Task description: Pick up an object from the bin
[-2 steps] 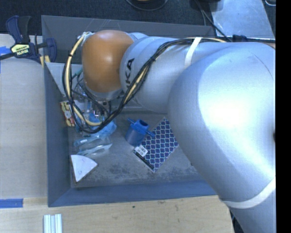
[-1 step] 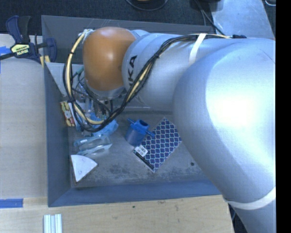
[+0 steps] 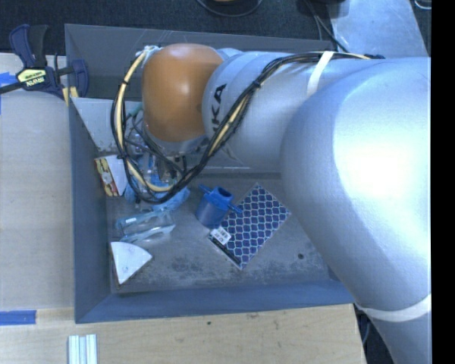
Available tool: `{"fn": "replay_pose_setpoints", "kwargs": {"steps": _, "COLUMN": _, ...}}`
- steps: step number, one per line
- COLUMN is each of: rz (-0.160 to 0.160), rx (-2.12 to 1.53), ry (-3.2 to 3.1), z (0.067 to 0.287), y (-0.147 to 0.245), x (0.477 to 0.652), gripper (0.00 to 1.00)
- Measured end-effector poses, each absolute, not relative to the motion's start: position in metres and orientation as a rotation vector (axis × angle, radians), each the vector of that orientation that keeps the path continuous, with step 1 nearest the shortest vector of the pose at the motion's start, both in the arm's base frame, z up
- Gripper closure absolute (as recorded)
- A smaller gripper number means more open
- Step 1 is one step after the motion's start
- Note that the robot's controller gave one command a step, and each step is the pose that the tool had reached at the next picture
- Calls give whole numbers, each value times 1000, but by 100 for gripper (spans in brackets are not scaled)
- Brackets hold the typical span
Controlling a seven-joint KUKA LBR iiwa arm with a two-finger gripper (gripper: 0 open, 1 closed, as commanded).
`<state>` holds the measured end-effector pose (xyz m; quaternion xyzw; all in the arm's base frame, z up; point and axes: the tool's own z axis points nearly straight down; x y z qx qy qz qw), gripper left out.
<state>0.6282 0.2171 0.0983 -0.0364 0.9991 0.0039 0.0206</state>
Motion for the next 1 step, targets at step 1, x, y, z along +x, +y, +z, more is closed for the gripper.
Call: {"fn": "replay_pose_setpoints", "kwargs": {"steps": 1, "rz": 8, "rx": -149, "ry": 3111, "z": 71, "y": 222, "x": 627, "gripper": 0}}
